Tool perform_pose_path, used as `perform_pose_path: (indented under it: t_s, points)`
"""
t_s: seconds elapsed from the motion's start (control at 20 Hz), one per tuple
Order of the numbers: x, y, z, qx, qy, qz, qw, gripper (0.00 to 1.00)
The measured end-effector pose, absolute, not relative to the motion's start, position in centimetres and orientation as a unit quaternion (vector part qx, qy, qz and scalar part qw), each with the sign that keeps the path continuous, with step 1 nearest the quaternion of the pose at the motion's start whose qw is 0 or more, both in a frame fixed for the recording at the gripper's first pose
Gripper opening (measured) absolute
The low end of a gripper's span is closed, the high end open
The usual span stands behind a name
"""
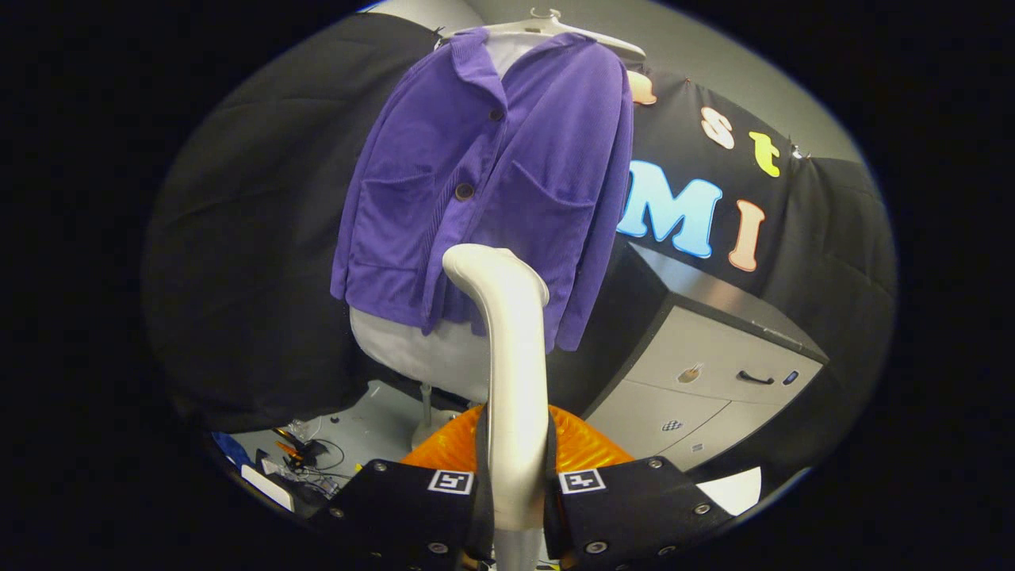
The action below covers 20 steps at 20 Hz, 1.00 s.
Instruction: Iron the clothes twice with a garment steamer, once on the left side and once on the right side.
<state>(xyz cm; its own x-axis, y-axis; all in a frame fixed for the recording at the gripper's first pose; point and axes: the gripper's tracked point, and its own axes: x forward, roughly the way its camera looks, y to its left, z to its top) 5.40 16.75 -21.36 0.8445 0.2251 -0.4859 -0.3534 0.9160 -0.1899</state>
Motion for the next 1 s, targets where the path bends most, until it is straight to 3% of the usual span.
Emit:
perform_pose_path:
  t_s: [0.4,0.7,1.0]
  points:
    - [8.6,24.3,-4.6,-0.153,0.057,0.183,0.97,0.25]
    - [11.4,30.5,1.8,-0.153,-0.023,0.174,0.973,0.25]
    - [15.0,34.5,1.6,-0.195,-0.038,0.146,0.969,0.24]
